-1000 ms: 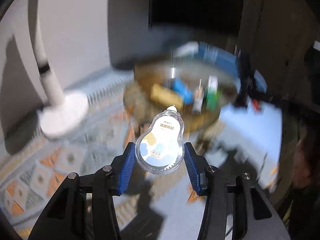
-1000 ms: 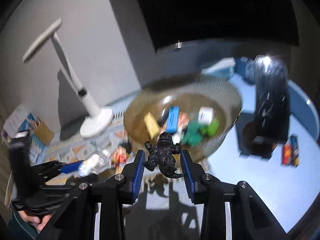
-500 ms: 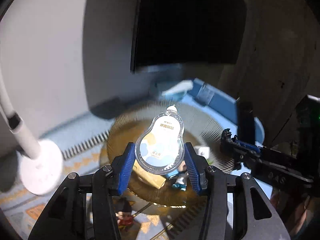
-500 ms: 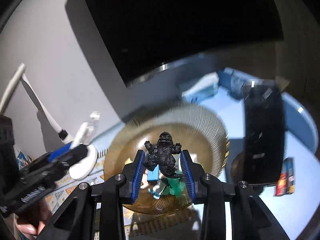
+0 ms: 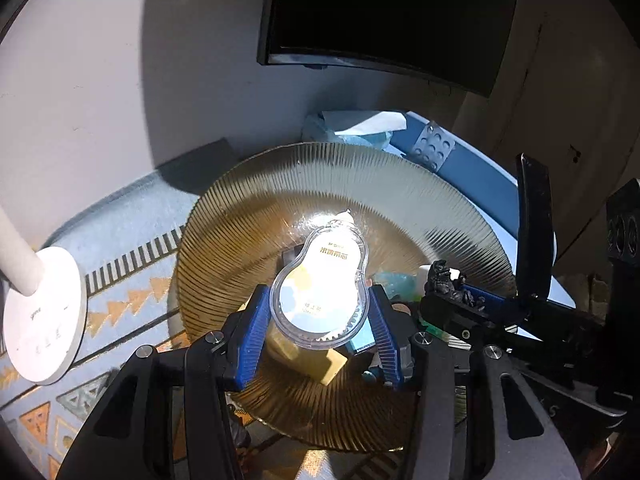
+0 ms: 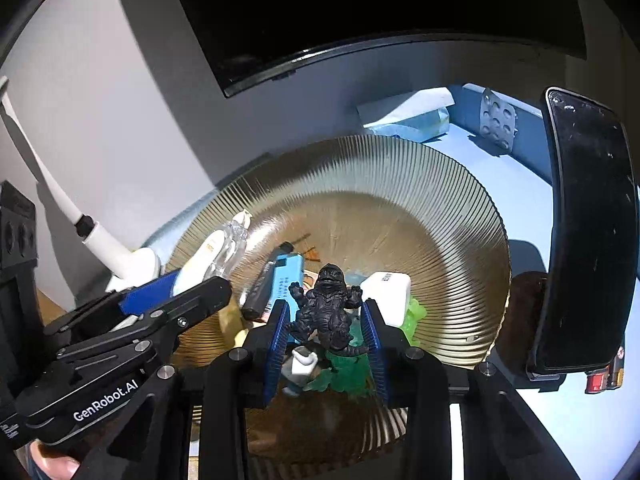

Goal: Organize rigid objects
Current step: 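Open both tools to drop the blister pack and dinosaur into the bowl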

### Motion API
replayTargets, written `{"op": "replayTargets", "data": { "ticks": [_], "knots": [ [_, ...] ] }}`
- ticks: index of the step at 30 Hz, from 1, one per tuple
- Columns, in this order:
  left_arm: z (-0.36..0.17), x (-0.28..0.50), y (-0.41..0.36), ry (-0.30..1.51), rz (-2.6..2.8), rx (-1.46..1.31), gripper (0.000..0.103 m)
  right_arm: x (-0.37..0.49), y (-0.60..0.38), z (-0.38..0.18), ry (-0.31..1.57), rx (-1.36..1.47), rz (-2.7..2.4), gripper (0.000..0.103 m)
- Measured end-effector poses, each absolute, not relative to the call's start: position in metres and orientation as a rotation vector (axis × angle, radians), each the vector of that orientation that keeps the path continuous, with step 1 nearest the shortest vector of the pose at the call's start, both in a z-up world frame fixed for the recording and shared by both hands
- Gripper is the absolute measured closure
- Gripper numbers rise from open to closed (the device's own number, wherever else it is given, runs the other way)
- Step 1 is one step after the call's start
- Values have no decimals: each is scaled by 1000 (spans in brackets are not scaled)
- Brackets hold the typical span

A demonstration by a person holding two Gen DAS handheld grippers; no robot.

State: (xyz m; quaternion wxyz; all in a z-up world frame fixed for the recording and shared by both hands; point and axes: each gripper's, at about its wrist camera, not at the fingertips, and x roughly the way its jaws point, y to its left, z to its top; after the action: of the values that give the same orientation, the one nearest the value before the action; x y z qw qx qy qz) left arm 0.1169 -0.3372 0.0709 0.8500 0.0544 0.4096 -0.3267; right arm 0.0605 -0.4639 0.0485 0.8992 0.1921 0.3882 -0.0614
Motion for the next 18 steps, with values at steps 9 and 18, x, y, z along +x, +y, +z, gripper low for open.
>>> {"op": "replayTargets", "data": {
  "ticks": [9,18],
  "knots": [
    [100,118,-293,839,-733,2,37,27,-489,77,657,485,-145,52],
    [161,75,-167,657,-557,-15,27,-42,-481,101,591,526,-136,37]
  ]
}}
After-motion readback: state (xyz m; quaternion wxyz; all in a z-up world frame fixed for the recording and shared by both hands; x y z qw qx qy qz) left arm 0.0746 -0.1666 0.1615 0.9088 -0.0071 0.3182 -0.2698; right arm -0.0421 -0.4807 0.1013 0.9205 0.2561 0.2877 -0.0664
